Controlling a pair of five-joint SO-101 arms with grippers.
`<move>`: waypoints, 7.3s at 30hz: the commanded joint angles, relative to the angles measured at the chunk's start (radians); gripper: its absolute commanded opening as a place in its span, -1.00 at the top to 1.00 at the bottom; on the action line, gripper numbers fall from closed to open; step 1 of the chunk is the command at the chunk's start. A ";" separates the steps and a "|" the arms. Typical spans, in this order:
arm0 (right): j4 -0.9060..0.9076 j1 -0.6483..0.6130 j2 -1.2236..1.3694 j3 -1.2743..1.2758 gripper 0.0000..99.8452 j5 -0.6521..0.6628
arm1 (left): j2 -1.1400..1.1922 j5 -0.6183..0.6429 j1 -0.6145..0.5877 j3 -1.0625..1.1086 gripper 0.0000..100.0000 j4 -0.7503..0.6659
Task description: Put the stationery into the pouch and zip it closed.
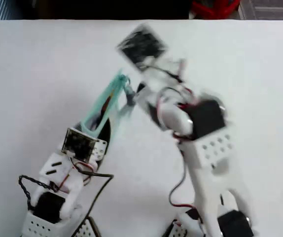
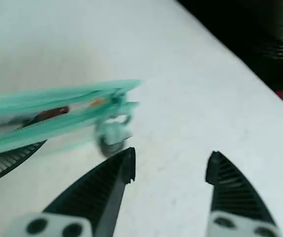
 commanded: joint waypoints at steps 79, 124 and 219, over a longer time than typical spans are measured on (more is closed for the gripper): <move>-0.022 -0.185 -0.165 -0.138 0.96 -0.011 | -0.012 -0.006 -0.010 -0.017 0.96 0.000; 0.213 -0.033 -0.139 0.017 0.96 0.448 | -0.010 -0.006 -0.010 -0.018 0.95 -0.002; -0.463 -0.209 -0.679 0.677 0.96 -0.077 | -0.010 -0.006 -0.013 0.023 0.95 -0.051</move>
